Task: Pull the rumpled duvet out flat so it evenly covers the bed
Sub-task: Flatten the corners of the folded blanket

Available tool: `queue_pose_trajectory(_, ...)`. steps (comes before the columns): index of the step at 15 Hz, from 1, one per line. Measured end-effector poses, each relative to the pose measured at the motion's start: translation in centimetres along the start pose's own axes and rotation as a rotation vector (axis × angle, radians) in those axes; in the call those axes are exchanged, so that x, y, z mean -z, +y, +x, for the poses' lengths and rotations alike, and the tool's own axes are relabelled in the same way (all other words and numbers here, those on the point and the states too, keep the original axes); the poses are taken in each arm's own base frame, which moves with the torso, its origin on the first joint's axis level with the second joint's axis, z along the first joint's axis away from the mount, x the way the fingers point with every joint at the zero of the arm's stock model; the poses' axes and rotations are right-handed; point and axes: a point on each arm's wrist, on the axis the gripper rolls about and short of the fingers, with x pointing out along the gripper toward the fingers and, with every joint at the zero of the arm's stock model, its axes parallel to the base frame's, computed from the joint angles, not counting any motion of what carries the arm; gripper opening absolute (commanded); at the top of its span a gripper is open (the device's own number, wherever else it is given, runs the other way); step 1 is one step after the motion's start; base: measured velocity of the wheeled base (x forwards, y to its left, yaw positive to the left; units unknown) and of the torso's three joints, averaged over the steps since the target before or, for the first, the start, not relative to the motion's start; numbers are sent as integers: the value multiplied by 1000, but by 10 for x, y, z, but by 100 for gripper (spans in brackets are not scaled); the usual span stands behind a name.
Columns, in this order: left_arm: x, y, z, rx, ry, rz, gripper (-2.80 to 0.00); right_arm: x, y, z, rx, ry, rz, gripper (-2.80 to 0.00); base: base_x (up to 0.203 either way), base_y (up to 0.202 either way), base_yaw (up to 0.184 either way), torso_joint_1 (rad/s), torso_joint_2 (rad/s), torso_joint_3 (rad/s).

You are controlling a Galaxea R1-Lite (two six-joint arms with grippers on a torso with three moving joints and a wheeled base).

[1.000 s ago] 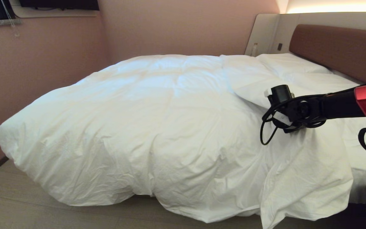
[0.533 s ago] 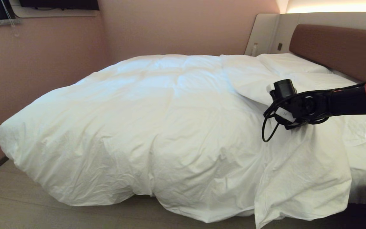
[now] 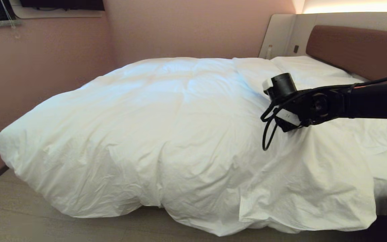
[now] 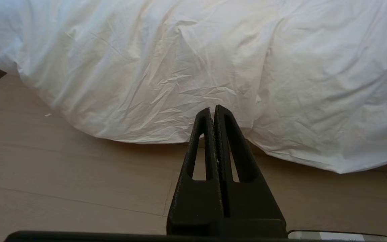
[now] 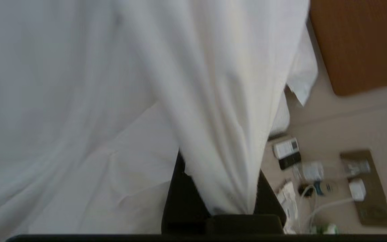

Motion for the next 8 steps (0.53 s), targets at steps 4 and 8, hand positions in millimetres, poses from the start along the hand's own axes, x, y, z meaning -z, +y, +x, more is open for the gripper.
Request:
queue_pose_trajectory(4,0,0,0,-1,0,0,-280,2,18,-30,-67,-40,-48,-280,0,0,0,0,0,0)
queue_pose_trajectory(8,0,0,0,0,0,0,-280,15,49,-39,-140,-26,-118,-280,0,0,0,0,0,0)
